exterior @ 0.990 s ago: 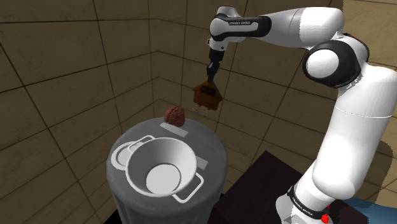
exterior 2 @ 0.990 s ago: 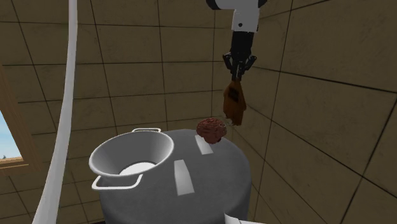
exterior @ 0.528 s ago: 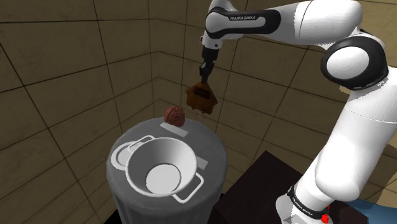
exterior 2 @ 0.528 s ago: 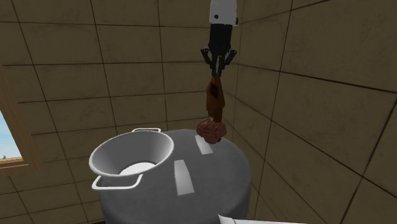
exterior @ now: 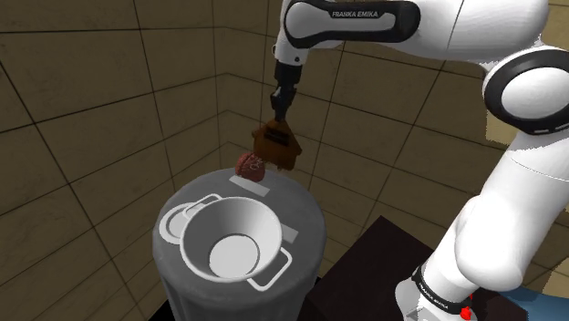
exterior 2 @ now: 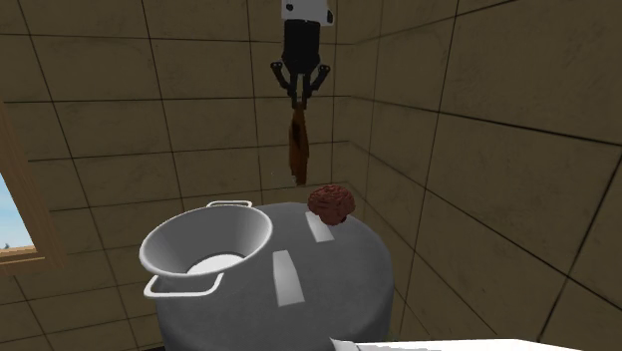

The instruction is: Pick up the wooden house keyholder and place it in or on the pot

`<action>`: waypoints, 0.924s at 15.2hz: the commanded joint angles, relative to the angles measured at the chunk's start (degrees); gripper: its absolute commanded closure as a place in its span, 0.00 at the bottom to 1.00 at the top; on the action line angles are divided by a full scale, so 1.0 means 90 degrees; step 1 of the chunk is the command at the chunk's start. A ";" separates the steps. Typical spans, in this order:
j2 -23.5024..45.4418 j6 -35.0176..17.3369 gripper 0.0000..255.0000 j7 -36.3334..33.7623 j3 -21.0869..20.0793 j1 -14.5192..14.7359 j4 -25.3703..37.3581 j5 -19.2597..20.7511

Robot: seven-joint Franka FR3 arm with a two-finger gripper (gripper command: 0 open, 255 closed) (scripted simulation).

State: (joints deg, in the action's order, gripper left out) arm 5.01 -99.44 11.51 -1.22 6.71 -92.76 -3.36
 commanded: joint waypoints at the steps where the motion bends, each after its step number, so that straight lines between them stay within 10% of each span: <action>1: -0.0127 0.0024 1.00 -0.0319 -0.0139 0.0169 -0.0081 0.0017; 14: 0.0067 0.0626 1.00 -0.2237 -0.1006 0.1183 0.0805 0.0191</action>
State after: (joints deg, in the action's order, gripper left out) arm 5.25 -94.41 -7.13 -9.65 16.60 -86.53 -1.81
